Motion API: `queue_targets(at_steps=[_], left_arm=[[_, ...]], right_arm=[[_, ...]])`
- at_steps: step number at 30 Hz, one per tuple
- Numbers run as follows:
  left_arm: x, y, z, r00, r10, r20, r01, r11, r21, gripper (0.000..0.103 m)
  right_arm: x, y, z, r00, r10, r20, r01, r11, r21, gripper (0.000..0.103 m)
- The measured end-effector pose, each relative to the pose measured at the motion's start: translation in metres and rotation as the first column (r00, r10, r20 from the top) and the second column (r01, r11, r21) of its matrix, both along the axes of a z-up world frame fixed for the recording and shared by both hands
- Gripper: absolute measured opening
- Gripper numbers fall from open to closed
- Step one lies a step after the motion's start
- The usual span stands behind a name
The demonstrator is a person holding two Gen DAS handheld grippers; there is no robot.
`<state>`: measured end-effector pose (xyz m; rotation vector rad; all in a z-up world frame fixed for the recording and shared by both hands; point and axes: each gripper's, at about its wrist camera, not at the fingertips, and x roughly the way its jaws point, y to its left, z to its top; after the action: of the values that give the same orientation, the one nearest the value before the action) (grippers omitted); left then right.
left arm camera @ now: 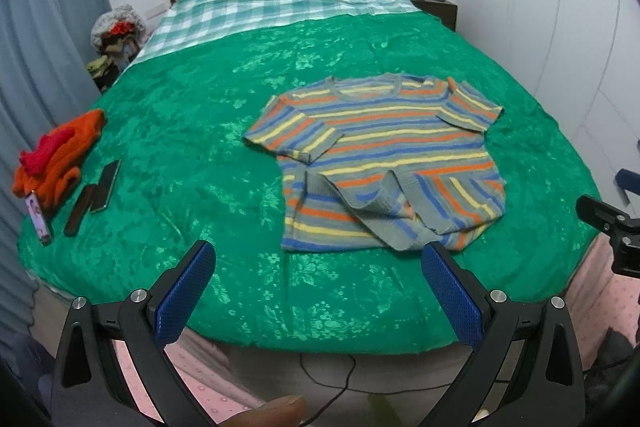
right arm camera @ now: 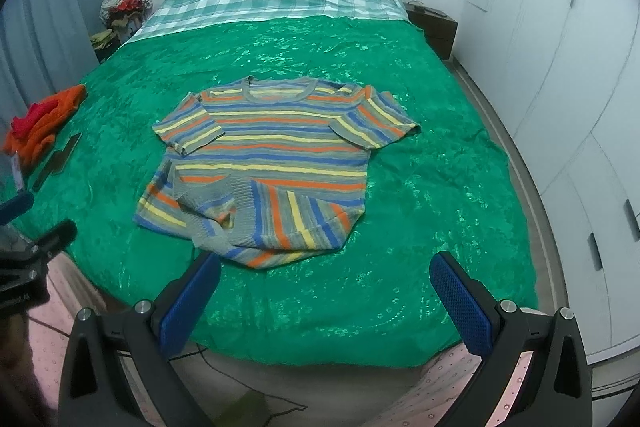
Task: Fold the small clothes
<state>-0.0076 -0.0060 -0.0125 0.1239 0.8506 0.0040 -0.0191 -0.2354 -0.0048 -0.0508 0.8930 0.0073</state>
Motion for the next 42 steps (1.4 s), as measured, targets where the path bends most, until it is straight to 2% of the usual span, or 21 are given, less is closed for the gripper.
queue_targets(at_steps=[4,10,18,42], left_arm=[[0.002,0.005,-0.003,1.000,0.017,-0.018,-0.017,1.000,-0.022,0.103],[0.004,0.010,-0.009,0.998,0.045,-0.035,-0.044,0.999,0.004,0.103],[0.004,0.012,-0.011,0.998,0.040,-0.043,-0.041,0.999,-0.010,0.103],[0.004,0.009,-0.012,0.998,0.028,-0.060,-0.029,0.999,-0.023,0.103]], right_arm=[[0.001,0.001,0.002,1.000,0.012,0.004,-0.012,1.000,0.004,0.103],[0.004,0.006,0.001,1.000,0.027,-0.001,-0.027,0.999,0.023,0.103],[0.006,0.012,-0.006,0.996,0.078,-0.032,-0.075,0.994,0.075,0.103],[0.009,0.017,-0.010,0.995,0.092,-0.046,-0.089,0.994,0.070,0.103]])
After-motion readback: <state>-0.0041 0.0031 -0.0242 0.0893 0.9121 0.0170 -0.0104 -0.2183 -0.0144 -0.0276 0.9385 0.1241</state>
